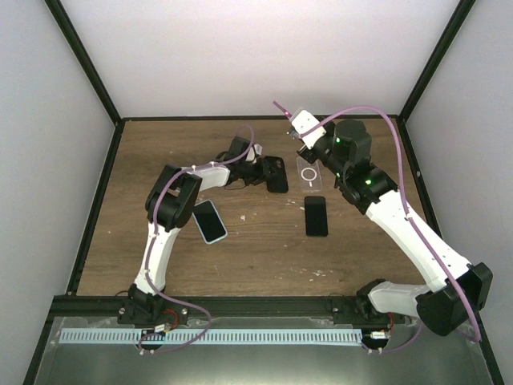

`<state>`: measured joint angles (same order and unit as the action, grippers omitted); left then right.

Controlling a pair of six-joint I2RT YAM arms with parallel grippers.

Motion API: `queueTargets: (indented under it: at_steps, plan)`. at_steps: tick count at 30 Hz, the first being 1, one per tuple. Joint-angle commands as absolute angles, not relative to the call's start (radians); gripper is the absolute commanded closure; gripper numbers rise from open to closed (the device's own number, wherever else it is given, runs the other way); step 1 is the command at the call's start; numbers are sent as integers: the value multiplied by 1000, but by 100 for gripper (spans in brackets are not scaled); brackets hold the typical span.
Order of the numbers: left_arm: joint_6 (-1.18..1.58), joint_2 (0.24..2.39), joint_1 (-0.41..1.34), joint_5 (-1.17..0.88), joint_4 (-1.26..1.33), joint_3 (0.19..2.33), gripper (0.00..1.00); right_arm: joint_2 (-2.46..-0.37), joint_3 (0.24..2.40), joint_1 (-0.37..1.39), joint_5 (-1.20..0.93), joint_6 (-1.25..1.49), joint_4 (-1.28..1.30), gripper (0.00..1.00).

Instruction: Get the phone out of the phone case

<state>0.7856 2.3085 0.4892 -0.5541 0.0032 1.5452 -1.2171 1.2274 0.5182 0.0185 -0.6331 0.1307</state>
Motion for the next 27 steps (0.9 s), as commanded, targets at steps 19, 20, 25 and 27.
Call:
queueTargets:
  at_steps: [19,20,25,27]
  plan:
    - [726,2038,456,-378,-187,1394,12,-1221,1226,509,6,-745,24,99]
    - [728,2009,443,-398,-184,1380,11,-1223,1220,509,-4,-770,17,99]
    - [708,1832,359,-514,-185,1336,9,-1236,1169,510,-33,-919,-87,99]
    - [708,1764,320,-571,-185,1316,9,-1251,1164,511,-38,-965,-121,99]
